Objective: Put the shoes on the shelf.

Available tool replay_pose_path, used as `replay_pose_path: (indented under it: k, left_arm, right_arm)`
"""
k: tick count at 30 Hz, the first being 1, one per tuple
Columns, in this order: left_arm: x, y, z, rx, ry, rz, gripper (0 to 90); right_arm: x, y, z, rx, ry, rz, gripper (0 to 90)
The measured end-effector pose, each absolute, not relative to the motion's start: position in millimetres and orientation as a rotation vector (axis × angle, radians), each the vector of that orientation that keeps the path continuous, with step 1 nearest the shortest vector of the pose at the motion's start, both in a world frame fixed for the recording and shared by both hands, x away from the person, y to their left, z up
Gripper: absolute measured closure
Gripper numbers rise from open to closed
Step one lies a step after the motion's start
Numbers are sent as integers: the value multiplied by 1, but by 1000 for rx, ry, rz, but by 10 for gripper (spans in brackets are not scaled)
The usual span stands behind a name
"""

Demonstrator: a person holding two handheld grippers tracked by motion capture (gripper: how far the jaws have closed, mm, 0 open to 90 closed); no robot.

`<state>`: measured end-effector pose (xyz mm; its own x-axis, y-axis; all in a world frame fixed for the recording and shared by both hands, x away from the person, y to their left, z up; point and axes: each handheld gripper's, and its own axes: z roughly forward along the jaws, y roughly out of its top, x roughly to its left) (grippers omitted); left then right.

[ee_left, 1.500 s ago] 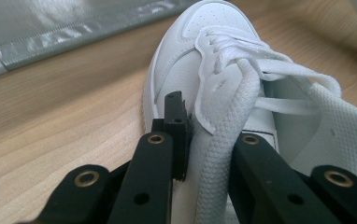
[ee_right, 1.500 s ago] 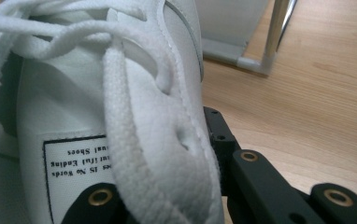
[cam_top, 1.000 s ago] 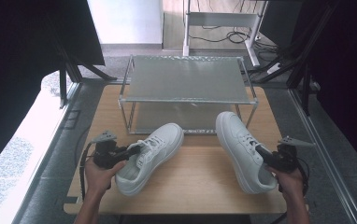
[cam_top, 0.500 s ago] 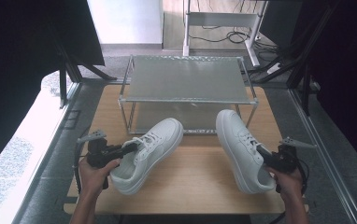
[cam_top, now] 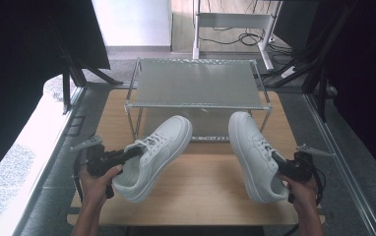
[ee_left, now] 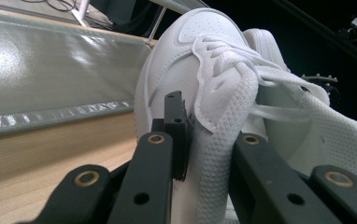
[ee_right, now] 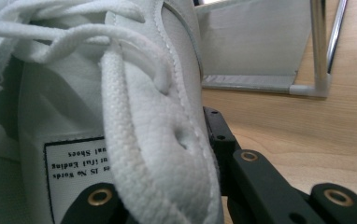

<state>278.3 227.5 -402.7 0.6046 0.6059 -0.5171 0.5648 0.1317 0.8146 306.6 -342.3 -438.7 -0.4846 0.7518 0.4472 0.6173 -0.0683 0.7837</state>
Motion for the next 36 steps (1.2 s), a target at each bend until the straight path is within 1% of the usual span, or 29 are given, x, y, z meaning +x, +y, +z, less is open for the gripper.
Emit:
replay_pose_path:
  k: [13, 19, 26, 30, 36]
  left_arm:
    - [278, 224, -401, 1503, 1030, 49, 822]
    - [280, 225, -389, 1475, 1021, 68, 822]
    - [292, 215, -373, 1433, 985, 54, 823]
    - [296, 208, -362, 1424, 968, 81, 822]
    - [306, 200, -348, 1391, 943, 81, 823]
  right_arm:
    - [307, -336, -434, 1508, 2044, 1628, 864]
    - [307, -335, -426, 1501, 2016, 1669, 865]
    - [310, -328, -406, 1448, 1980, 1737, 864]
    - [312, -324, -396, 1416, 1986, 1742, 864]
    - [320, -318, -382, 1406, 1954, 1760, 864]
